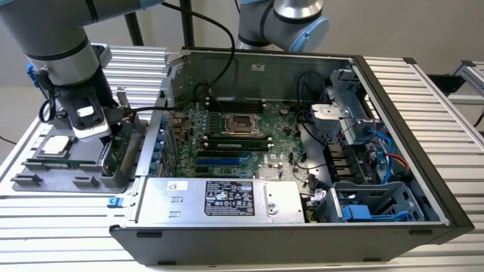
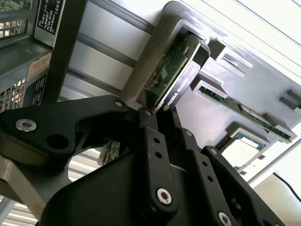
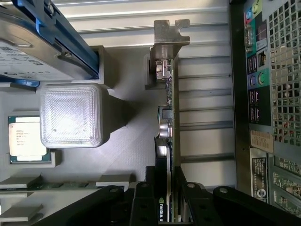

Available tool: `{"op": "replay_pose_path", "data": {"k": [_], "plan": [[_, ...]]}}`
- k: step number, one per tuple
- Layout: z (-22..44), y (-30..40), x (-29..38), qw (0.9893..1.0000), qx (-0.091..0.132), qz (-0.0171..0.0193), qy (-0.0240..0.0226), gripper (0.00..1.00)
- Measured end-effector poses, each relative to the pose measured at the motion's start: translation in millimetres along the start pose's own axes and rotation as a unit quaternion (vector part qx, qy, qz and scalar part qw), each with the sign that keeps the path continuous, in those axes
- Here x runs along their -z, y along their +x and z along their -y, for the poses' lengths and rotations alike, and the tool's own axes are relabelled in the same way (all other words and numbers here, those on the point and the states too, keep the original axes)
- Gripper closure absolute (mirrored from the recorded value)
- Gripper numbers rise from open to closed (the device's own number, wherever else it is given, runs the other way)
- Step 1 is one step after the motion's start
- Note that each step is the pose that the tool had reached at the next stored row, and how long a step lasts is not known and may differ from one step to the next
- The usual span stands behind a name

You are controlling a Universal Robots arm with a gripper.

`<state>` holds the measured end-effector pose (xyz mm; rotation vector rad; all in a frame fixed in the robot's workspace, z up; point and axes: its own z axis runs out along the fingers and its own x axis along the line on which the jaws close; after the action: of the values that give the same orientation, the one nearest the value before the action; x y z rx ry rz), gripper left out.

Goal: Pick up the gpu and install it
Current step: 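Pick up the gpu and move the gpu toward the slot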

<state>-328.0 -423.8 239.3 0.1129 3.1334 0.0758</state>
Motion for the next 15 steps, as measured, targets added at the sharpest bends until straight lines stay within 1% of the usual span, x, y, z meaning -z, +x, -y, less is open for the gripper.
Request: {"op": "replay_pose_path", "data": {"k": [8, 15], "plan": [[-0.4, 0.0, 9.1, 1.0000, 0.000, -0.0004, 0.0000, 1.00], [-0.6, 0.0, 13.6, 1.0000, 0.000, -0.0005, 0.0001, 1.00]]}}
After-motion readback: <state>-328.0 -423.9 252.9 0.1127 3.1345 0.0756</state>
